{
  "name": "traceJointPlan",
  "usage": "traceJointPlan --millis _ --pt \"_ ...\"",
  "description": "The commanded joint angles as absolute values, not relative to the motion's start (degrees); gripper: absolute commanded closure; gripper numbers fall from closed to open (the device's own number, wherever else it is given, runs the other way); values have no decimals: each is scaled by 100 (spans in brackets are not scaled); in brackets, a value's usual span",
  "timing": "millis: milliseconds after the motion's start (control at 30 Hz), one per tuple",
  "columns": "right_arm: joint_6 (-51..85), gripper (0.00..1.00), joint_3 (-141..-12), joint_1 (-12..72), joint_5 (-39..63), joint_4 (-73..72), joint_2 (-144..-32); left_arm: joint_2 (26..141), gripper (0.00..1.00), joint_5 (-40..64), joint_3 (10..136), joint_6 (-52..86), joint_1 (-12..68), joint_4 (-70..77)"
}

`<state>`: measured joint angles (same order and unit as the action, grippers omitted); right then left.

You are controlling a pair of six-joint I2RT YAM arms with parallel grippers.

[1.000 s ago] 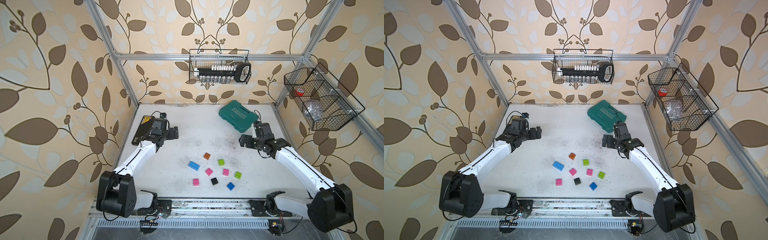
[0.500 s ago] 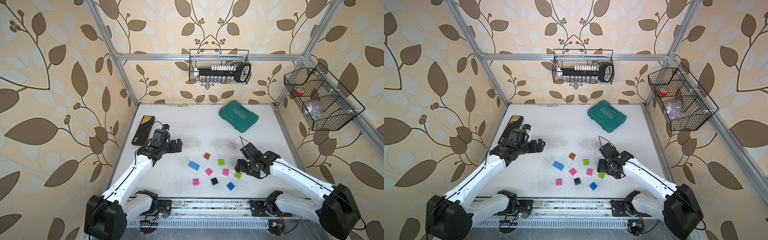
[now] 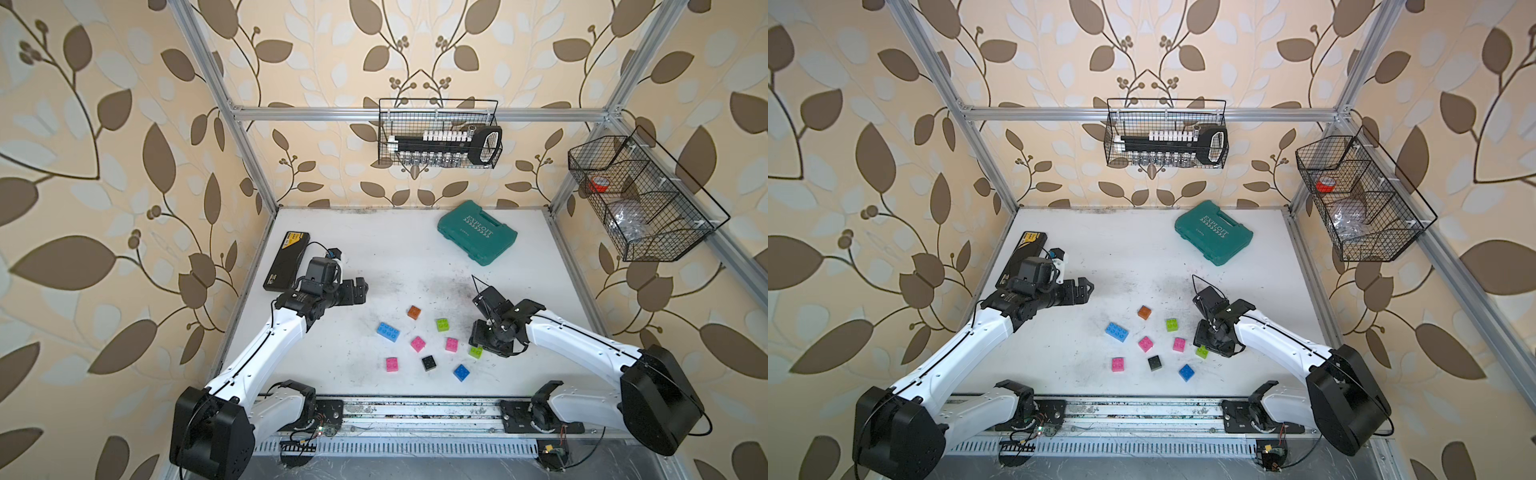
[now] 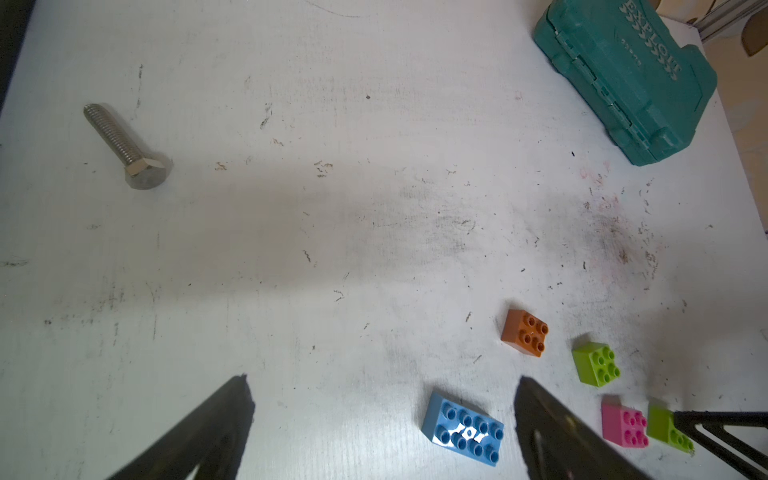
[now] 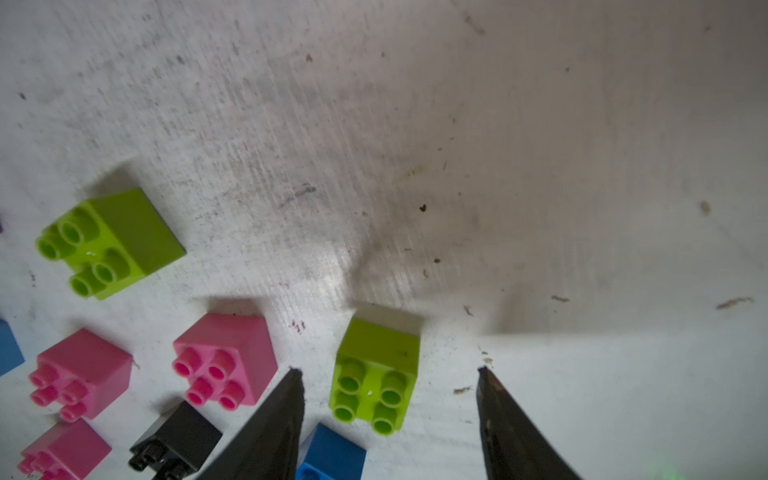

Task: Assemble the number 4 with lego
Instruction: Move the lego brick at the center of the board.

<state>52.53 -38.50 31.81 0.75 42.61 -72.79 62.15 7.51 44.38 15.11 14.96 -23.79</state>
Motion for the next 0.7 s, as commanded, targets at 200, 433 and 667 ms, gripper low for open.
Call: traceJointPlan --millis 200,433,667 --pt "5333 42 -3831 3234 431 4169 -7643 6188 1 731 4475 1490 1494 -2303" --pt "5406 48 -3847 3315 446 4246 -7685 6196 1 664 4491 1461 1494 -2311" --pt "5409 57 -3883 3343 436 4228 -7825 6266 1 664 4523 1450 1494 -2340"
